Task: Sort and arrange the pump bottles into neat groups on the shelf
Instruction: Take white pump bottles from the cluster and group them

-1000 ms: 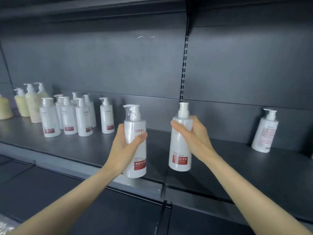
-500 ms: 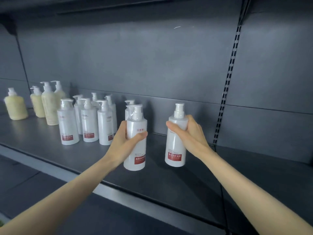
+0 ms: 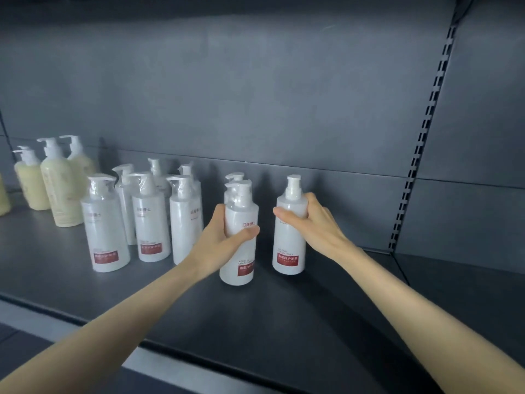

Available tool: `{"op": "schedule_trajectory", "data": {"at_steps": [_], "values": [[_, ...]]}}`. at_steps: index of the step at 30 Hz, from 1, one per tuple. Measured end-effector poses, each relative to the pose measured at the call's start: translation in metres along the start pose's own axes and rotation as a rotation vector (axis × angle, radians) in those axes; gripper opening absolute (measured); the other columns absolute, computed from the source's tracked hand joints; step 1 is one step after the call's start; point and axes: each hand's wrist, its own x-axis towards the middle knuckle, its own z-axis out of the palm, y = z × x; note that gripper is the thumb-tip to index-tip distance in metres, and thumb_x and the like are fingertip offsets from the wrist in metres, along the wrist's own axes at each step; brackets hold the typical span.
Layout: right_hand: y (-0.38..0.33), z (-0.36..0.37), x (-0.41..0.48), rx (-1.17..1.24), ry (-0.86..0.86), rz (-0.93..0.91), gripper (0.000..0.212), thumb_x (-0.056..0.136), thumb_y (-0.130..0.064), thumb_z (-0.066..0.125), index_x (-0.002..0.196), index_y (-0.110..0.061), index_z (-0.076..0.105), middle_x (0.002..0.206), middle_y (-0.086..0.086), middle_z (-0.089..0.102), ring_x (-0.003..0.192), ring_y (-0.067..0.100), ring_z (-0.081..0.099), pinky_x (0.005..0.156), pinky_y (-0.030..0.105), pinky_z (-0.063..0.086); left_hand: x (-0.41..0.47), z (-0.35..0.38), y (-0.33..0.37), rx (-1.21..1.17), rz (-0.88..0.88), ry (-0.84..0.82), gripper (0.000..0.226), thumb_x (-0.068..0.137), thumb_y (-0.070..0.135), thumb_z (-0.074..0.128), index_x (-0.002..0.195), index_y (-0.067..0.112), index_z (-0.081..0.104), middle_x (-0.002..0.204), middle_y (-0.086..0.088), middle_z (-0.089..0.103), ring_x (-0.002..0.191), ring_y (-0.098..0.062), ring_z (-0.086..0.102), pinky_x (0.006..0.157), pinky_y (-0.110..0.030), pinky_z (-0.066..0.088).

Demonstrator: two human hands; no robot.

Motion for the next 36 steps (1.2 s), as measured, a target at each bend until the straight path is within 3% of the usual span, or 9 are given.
{"op": "schedule_trajectory", "data": {"at_steps": [6, 14, 20, 24, 28, 32, 36], "values": [[-0.001, 0.019, 0.003, -0.072, 0.094, 0.078, 0.060, 0.080, -0.055, 0.064, 0.121, -0.017, 0.044, 0.112, -0.002, 0.059, 0.104, 0.017, 0.057, 0.083, 0.033, 0.048, 0.013, -0.014, -0.014, -0.035, 0.013, -0.122, 0.038, 0.084, 0.029, 0.068, 0.111, 0.020, 0.043, 0.096, 0.007, 0.061, 0.091, -0.005, 0.063, 0.077, -0.023, 0.049], [-0.002, 0.037, -0.006, -0.081, 0.216, 0.150, 0.063, 0.079, -0.054, 0.065, 0.124, -0.020, 0.037, 0.115, -0.001, 0.057, 0.105, 0.020, 0.057, 0.090, 0.042, 0.050, 0.010, -0.026, -0.029, -0.046, 0.050, -0.222, 0.055, 0.086, 0.032, 0.064, 0.130, 0.021, 0.032, 0.104, 0.016, 0.055, 0.102, -0.006, 0.059, 0.090, -0.034, 0.050], [-0.006, 0.040, -0.009, -0.089, 0.207, 0.220, 0.064, 0.083, -0.052, 0.062, 0.126, -0.014, 0.034, 0.116, -0.001, 0.053, 0.104, 0.020, 0.056, 0.085, 0.036, 0.048, 0.007, -0.030, -0.032, -0.024, 0.036, -0.285, 0.065, 0.086, 0.038, 0.063, 0.136, 0.022, 0.024, 0.114, 0.012, 0.055, 0.109, -0.012, 0.058, 0.096, -0.038, 0.048], [-0.011, 0.038, -0.005, -0.110, 0.182, 0.231, 0.065, 0.083, -0.054, 0.061, 0.127, -0.010, 0.039, 0.114, -0.002, 0.051, 0.104, 0.020, 0.058, 0.078, 0.029, 0.045, 0.009, -0.036, -0.033, 0.022, 0.041, -0.299, 0.062, 0.085, 0.041, 0.063, 0.135, 0.022, 0.030, 0.119, 0.008, 0.057, 0.106, -0.009, 0.058, 0.092, -0.032, 0.048], [-0.013, 0.035, -0.008, -0.101, 0.166, 0.263, 0.063, 0.086, -0.052, 0.059, 0.128, -0.011, 0.036, 0.116, -0.002, 0.050, 0.104, 0.017, 0.054, 0.081, 0.029, 0.043, 0.005, -0.040, -0.039, 0.153, 0.071, -0.274, 0.052, 0.086, 0.038, 0.063, 0.130, 0.018, 0.041, 0.119, 0.005, 0.057, 0.102, -0.011, 0.056, 0.086, -0.023, 0.044], [-0.017, 0.030, -0.019, -0.120, 0.164, 0.285, 0.060, 0.088, -0.047, 0.058, 0.129, -0.011, 0.036, 0.122, 0.000, 0.053, 0.104, 0.016, 0.053, 0.081, 0.028, 0.041, -0.004, -0.046, -0.043, 0.322, 0.085, -0.266, 0.053, 0.086, 0.043, 0.060, 0.128, 0.016, 0.045, 0.117, 0.002, 0.059, 0.096, -0.013, 0.058, 0.086, -0.028, 0.049], [-0.019, 0.022, -0.033, -0.174, 0.183, 0.259, 0.063, 0.090, -0.037, 0.060, 0.138, -0.010, 0.031, 0.139, 0.006, 0.047, 0.119, 0.019, 0.049, 0.089, 0.027, 0.039, -0.014, -0.055, -0.045, 0.492, 0.100, -0.199, 0.040, 0.085, 0.048, 0.058, 0.110, 0.017, 0.053, 0.099, 0.003, 0.066, 0.086, -0.014, 0.062, 0.083, -0.034, 0.053]]}}
